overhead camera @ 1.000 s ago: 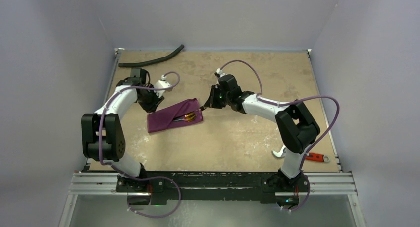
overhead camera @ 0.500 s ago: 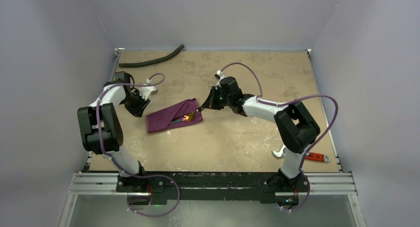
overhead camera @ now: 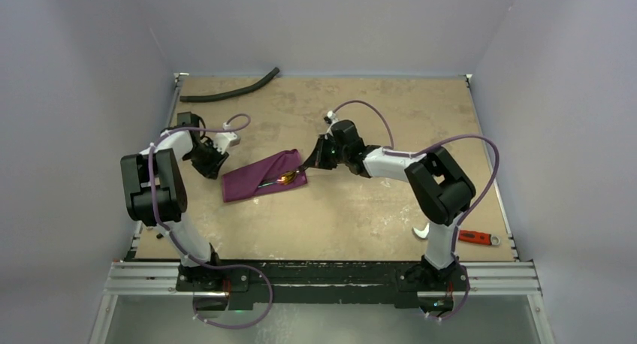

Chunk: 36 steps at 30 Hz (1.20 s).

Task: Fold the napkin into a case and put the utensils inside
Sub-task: Insert the fork into the folded napkin.

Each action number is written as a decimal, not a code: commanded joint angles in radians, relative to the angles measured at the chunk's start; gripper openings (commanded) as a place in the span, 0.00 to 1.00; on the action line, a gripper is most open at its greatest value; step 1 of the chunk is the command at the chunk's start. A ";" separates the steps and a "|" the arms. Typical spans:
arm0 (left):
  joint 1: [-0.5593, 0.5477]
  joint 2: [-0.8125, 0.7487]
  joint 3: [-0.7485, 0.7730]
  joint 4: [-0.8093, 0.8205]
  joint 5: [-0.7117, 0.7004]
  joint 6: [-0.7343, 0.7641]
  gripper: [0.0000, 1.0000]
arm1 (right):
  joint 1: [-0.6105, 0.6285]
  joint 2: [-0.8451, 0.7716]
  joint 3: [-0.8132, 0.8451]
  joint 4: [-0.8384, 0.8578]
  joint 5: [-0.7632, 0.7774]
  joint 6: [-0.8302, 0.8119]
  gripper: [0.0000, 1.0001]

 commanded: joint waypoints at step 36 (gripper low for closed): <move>-0.085 0.051 -0.033 0.030 0.050 0.001 0.18 | 0.067 0.110 0.179 0.031 0.032 -0.008 0.00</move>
